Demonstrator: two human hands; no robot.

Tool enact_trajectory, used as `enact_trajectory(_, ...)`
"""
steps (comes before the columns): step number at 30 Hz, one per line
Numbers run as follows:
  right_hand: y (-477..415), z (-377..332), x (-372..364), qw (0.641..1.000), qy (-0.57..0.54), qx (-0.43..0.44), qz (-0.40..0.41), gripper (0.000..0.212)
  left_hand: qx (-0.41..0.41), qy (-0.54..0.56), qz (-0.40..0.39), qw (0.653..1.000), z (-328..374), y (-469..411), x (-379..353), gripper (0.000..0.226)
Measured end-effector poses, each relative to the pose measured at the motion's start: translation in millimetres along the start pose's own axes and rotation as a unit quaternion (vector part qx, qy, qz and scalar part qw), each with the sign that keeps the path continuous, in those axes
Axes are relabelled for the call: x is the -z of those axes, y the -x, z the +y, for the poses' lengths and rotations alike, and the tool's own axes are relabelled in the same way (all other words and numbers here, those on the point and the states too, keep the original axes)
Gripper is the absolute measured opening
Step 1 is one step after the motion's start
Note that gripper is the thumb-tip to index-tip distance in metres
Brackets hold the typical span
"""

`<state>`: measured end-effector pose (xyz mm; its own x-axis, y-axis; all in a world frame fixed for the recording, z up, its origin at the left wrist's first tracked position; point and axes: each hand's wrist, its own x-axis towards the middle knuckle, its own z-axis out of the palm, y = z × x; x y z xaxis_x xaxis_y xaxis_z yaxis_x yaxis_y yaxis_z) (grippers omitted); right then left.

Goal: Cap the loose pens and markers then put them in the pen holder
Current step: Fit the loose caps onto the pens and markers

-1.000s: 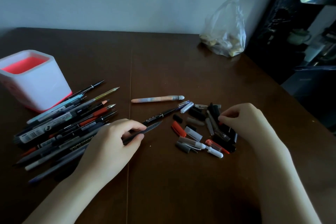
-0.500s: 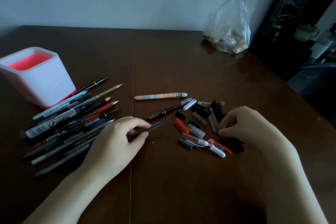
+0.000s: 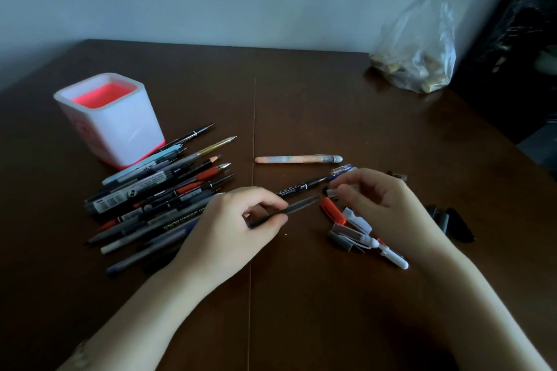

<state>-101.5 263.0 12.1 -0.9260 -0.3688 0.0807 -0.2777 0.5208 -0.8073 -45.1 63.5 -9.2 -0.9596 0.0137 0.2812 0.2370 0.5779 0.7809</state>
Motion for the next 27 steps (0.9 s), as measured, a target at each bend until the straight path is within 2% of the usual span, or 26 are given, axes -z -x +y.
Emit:
enact_trajectory(11, 5, -10, -9, 0.996, -0.077, -0.005, -0.043, 0.016, -0.057, 0.020, 0.024, 0.998, -2, -2, 2, 0.017)
enact_trajectory(18, 2, -10, 2, 0.991, -0.127, -0.005, 0.038, 0.014, -0.059, 0.015, 0.047, 0.997, -1, -2, 3, 0.017)
enact_trajectory(24, 5, -11, -8, 0.993, -0.113, -0.002, -0.035, 0.014, -0.107, -0.009, 0.022, 0.994, 0, -1, 1, 0.016)
enact_trajectory(27, 5, -10, -11, 0.993, -0.113, 0.009, -0.041, 0.016, -0.102, -0.005, 0.030, 0.994, 0, -1, 2, 0.017)
